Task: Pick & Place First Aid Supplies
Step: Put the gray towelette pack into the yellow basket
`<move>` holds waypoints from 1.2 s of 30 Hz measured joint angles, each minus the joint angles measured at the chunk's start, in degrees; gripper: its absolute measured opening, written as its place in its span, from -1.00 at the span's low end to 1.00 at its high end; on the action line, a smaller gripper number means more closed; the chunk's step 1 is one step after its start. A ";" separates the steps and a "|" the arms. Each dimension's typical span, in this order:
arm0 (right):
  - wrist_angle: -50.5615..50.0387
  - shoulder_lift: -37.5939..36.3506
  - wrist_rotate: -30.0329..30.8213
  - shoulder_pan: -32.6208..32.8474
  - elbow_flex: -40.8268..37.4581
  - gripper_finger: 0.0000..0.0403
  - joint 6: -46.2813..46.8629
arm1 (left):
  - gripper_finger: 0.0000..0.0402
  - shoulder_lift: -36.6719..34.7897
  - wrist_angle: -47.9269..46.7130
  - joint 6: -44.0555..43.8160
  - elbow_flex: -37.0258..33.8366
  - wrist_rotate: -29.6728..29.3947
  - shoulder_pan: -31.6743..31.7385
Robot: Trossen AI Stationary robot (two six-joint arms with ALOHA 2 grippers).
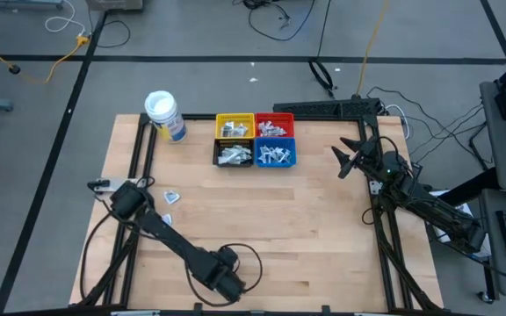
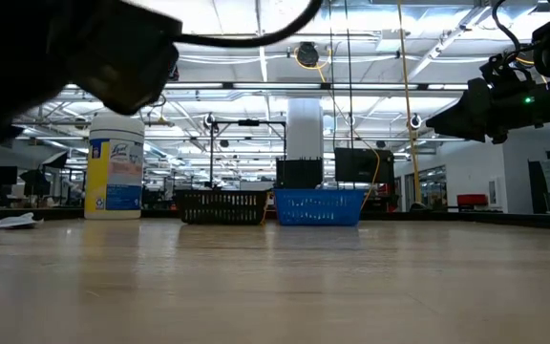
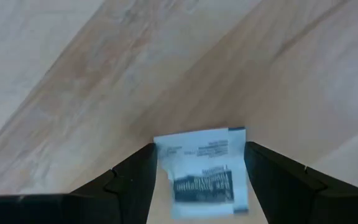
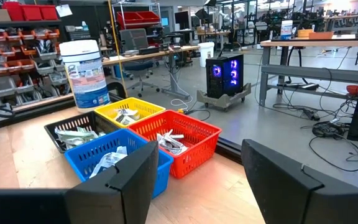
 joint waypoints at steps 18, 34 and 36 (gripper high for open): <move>0.02 0.00 0.00 0.01 0.02 0.13 0.01 | -0.90 0.30 -3.05 17.20 -0.53 3.53 3.51; 0.00 0.01 0.00 0.01 -0.01 0.13 0.00 | -0.95 -14.26 -8.66 63.22 -0.46 2.75 13.86; 0.00 0.01 0.00 0.00 0.02 0.13 0.00 | -0.95 -15.80 -10.39 69.59 -0.46 2.88 15.14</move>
